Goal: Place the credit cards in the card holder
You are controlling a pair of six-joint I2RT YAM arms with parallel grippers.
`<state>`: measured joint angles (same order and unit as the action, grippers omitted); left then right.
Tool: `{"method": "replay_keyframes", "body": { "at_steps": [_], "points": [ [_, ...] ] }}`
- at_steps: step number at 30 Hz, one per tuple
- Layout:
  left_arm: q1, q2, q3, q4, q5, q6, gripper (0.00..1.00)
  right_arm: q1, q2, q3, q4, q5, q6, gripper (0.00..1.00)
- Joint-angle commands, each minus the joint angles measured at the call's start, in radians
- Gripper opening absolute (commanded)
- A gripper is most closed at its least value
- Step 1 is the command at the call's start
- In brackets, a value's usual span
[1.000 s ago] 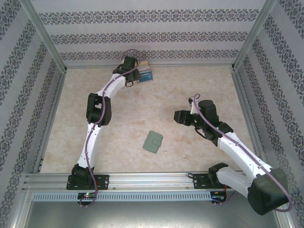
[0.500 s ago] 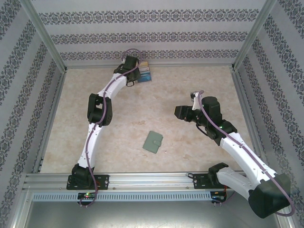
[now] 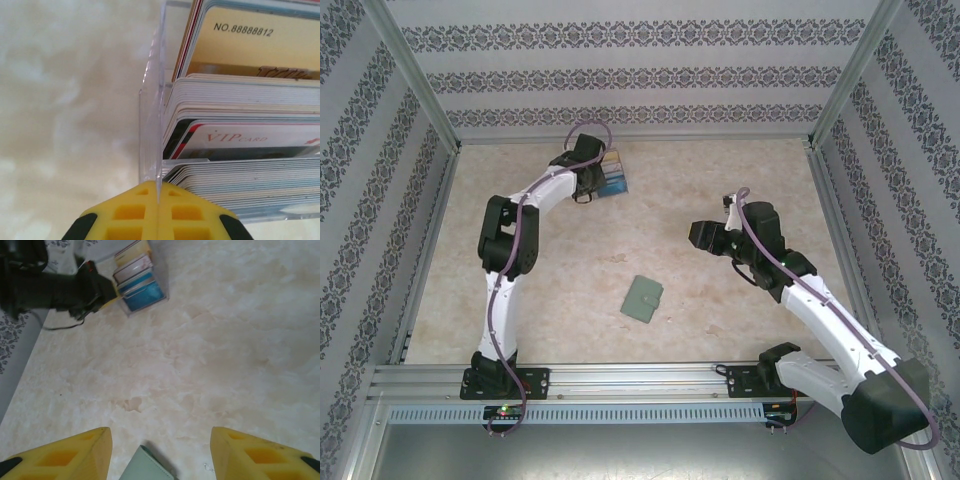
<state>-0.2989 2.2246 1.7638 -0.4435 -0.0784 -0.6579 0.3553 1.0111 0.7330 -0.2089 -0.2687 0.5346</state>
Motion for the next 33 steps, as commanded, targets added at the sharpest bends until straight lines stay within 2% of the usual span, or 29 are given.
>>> {"method": "replay_keyframes", "body": {
  "at_steps": [1,3,5,7,10,12,16,20,25,27,29,30,33],
  "points": [
    [-0.070,-0.104,-0.186,0.064,0.028,-0.189,0.04,-0.009,0.017,0.019,-0.003,0.034,0.052,0.56],
    [-0.133,-0.157,-0.252,0.099,0.004,-0.226,0.12,-0.008,0.035,0.012,0.016,0.031,0.076,0.56],
    [-0.195,-0.186,-0.270,0.111,-0.002,-0.264,0.14,-0.010,0.058,0.014,0.018,0.023,0.103,0.56],
    [-0.255,-0.197,-0.288,0.163,0.059,-0.313,0.17,-0.010,0.076,0.013,0.020,0.023,0.127,0.56],
    [-0.334,-0.193,-0.282,0.202,0.136,-0.387,0.32,-0.015,0.085,0.005,0.027,0.049,0.155,0.58],
    [-0.376,-0.212,-0.282,0.216,0.155,-0.407,0.37,-0.022,0.086,0.010,0.009,0.068,0.160,0.59],
    [-0.411,-0.291,-0.294,0.240,0.235,-0.398,0.43,-0.028,0.085,-0.008,0.019,0.114,0.169,0.60],
    [-0.381,-0.426,-0.340,0.187,0.225,-0.299,0.52,-0.032,0.143,0.020,0.029,0.109,0.126,0.60],
    [-0.268,-0.517,-0.347,0.057,0.191,-0.104,0.67,-0.030,0.305,0.129,0.023,0.096,0.044,0.60],
    [-0.203,-0.502,-0.358,0.077,0.262,-0.051,0.67,-0.028,0.377,0.178,0.029,0.089,0.021,0.61],
    [-0.136,-0.447,-0.340,0.091,0.390,-0.040,0.68,-0.031,0.456,0.231,0.039,0.062,0.006,0.62],
    [-0.105,-0.412,-0.322,0.105,0.459,-0.036,0.71,-0.032,0.500,0.263,0.039,0.042,0.001,0.63],
    [-0.072,-0.318,-0.252,0.112,0.530,0.001,0.74,-0.046,0.625,0.345,0.066,-0.033,0.018,0.64]
  ]
}}
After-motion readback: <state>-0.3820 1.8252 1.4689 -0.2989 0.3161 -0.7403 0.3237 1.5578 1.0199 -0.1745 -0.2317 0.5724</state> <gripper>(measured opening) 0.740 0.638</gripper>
